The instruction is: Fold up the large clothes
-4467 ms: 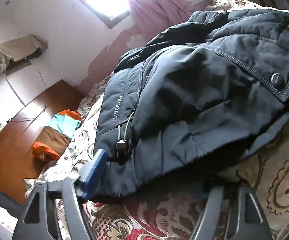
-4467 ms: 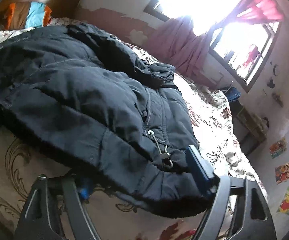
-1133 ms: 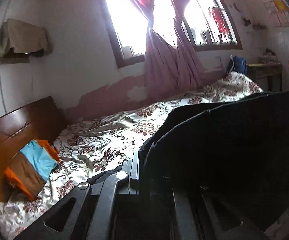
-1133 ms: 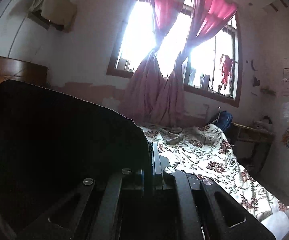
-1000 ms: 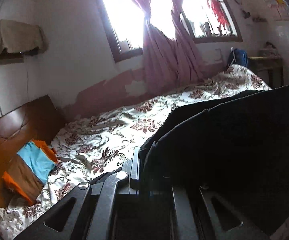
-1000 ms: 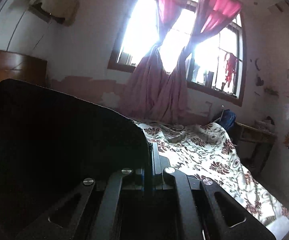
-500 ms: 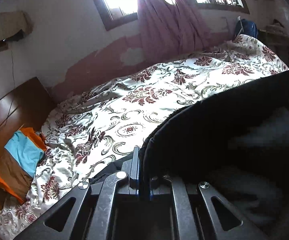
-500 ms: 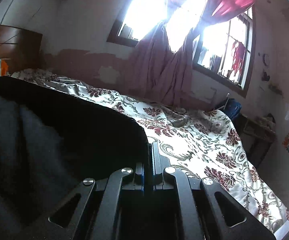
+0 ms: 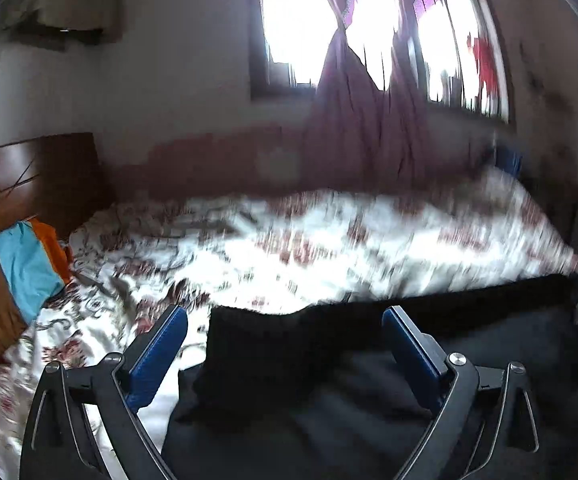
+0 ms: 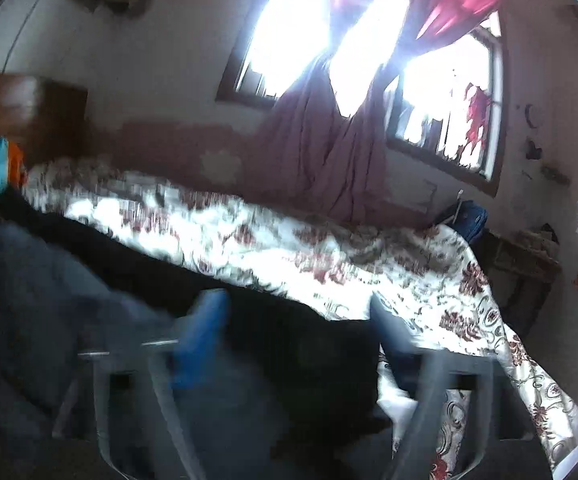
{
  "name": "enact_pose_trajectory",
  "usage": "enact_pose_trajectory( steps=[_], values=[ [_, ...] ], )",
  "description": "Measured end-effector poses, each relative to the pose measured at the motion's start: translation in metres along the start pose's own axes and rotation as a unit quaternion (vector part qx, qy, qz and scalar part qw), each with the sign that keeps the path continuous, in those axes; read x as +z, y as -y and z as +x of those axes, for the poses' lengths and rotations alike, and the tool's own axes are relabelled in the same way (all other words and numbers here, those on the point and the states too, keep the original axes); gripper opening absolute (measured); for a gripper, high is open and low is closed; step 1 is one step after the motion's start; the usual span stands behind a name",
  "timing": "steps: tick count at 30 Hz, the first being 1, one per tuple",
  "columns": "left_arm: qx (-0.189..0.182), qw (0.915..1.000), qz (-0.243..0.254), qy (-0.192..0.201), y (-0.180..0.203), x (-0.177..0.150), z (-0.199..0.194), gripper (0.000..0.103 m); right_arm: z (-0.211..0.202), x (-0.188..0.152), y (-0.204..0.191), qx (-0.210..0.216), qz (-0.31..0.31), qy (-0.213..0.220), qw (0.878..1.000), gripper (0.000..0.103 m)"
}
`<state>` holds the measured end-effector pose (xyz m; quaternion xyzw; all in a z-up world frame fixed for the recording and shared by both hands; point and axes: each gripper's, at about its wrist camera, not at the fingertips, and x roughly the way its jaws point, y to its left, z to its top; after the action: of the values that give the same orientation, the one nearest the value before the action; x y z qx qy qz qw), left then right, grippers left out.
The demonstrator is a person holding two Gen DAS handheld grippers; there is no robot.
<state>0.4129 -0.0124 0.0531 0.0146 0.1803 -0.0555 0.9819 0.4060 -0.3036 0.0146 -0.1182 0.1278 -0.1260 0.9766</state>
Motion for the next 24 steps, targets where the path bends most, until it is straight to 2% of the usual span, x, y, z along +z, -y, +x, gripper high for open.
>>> enact_pose_trajectory(
  steps=[4, 9, 11, 15, 17, 20, 24],
  values=[
    [-0.01, 1.0, 0.0, -0.003, 0.003, 0.004, -0.023, 0.098, -0.03, 0.006, 0.008, 0.052, 0.019, 0.006, 0.998, 0.079],
    [-0.045, 0.9989, 0.01, 0.0, 0.015, -0.015, -0.062, 0.101, -0.07, -0.015, 0.007, 0.169, 0.043, -0.032, 0.984, 0.084],
    [-0.069, 0.9975, 0.004, -0.008, 0.022, -0.033, -0.076, 0.102, -0.076, -0.031, 0.002, 0.193, 0.042, -0.05, 0.979, 0.084],
    [-0.102, 0.9939, 0.007, -0.039, 0.038, -0.067, -0.083, 0.102, -0.072, -0.061, -0.009, 0.224, 0.017, -0.101, 0.969, 0.084],
    [-0.12, 0.9901, 0.012, -0.072, 0.048, -0.084, -0.074, 0.102, -0.062, -0.069, -0.009, 0.246, 0.018, -0.126, 0.961, 0.084],
    [-0.139, 0.9849, 0.021, -0.1, 0.057, -0.097, -0.059, 0.102, -0.048, -0.072, -0.01, 0.263, 0.02, -0.138, 0.955, 0.084],
    [-0.116, 0.9872, 0.053, -0.096, 0.073, -0.096, -0.039, 0.102, -0.026, -0.068, -0.018, 0.266, 0.023, -0.139, 0.954, 0.084]
  ],
)
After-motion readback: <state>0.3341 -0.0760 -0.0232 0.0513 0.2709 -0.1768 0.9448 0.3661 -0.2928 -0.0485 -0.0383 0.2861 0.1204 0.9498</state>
